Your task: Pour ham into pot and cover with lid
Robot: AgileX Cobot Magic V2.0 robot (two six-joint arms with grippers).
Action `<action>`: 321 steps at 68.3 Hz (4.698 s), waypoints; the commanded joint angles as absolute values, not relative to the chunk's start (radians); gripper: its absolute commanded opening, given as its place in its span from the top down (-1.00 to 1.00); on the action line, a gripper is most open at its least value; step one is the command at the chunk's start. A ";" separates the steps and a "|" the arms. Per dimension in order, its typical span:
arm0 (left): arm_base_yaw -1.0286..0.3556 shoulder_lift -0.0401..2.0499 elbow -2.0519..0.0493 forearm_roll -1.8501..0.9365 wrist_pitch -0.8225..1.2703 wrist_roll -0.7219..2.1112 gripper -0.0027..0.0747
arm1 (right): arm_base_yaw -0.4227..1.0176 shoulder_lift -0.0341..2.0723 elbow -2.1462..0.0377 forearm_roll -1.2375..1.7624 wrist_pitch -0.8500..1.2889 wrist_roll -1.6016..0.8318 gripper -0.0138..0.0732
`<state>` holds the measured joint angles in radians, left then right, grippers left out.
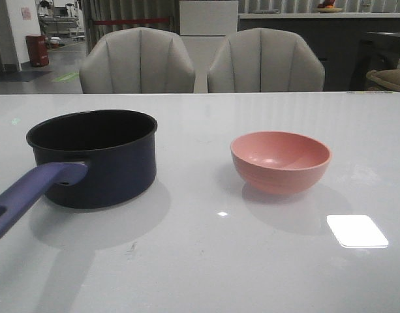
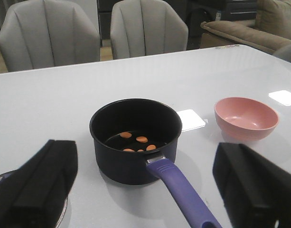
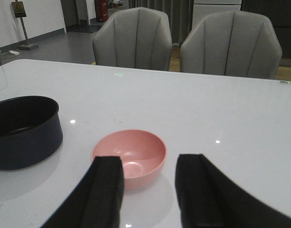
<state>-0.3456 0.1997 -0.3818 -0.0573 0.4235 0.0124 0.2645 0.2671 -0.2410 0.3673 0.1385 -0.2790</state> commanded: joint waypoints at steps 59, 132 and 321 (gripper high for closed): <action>-0.165 0.535 -0.635 0.204 0.479 -0.241 -0.70 | 0.266 0.233 -0.158 0.373 -0.032 -0.291 0.33; 0.152 1.648 -1.283 0.010 1.004 -0.168 -0.69 | 0.266 0.233 -0.158 0.373 -0.032 -0.291 0.33; -0.002 1.764 -1.747 0.012 1.168 -0.035 0.21 | 0.266 0.233 -0.158 0.373 -0.030 -0.291 0.33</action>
<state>0.0692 1.8301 -1.6492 0.0215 1.1606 -0.0417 0.2645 0.2262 -0.1271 0.3757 0.0506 -0.2798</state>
